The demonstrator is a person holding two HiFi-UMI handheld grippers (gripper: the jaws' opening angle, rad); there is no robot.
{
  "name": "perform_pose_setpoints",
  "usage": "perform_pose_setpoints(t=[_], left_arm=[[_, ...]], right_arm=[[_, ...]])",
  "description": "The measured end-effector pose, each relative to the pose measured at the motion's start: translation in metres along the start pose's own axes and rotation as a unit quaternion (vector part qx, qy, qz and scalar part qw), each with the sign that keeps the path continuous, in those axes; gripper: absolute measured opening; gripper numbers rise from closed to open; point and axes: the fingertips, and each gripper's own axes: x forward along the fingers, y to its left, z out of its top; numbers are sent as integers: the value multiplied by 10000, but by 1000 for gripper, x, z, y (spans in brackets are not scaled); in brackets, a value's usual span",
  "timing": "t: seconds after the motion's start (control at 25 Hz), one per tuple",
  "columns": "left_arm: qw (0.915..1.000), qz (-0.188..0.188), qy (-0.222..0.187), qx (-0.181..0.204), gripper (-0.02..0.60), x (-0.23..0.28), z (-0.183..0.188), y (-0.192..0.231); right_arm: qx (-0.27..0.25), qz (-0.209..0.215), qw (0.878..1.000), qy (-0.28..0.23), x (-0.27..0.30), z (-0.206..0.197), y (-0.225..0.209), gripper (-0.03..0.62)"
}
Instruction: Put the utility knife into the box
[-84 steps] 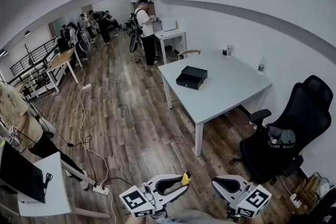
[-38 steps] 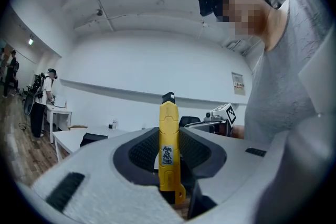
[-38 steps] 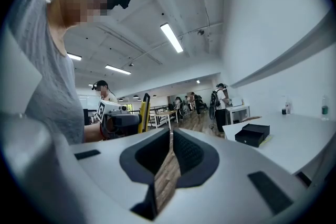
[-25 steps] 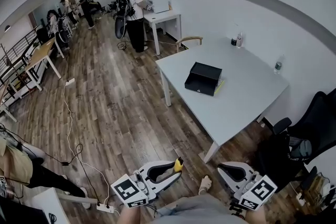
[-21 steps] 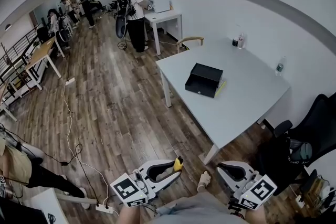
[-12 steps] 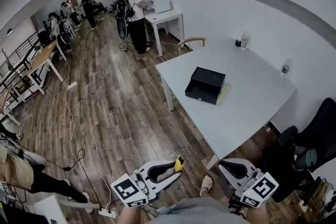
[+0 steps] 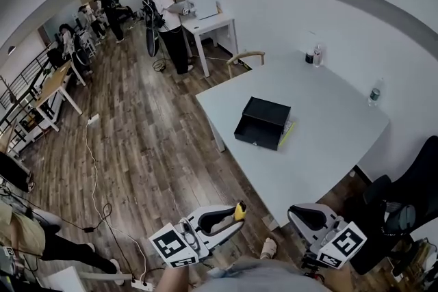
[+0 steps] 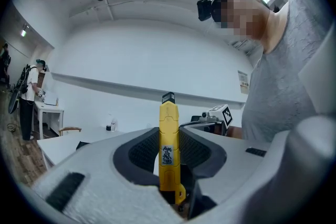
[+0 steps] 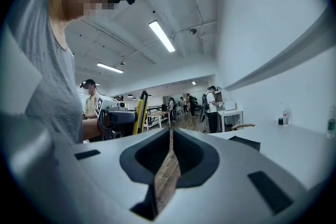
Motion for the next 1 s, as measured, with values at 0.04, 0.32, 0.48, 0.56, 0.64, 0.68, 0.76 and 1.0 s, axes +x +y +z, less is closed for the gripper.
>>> perform_pose_setpoints(t=[0.04, 0.32, 0.48, 0.56, 0.64, 0.68, 0.76, 1.0], left_arm=[[10000, 20, 0, -9, 124, 6, 1, 5], [10000, 75, -5, -5, 124, 44, 5, 36], [9999, 45, -6, 99, 124, 62, 5, 49], [9999, 56, 33, 90, 124, 69, 2, 56], [9999, 76, 57, 73, 124, 75, 0, 62], [9999, 81, 60, 67, 124, 78, 0, 64], [9999, 81, 65, 57, 124, 85, 1, 68], [9999, 6, 128, 39, 124, 100, -1, 77]], right_arm=[[-9, 22, 10000, 18, 1, 0, -7, 34], [-82, 75, 9999, 0, 10, 12, -56, 34], [-66, 79, 9999, 24, 14, 11, -75, 34], [-42, 96, 9999, 31, 16, 9, -83, 34], [-40, 128, 9999, 50, 19, 7, -90, 34], [-42, 141, 9999, 61, 20, 7, -93, 34], [-32, 143, 9999, 70, 20, 8, -100, 34], [36, 81, 9999, 60, 20, 6, -115, 34]])
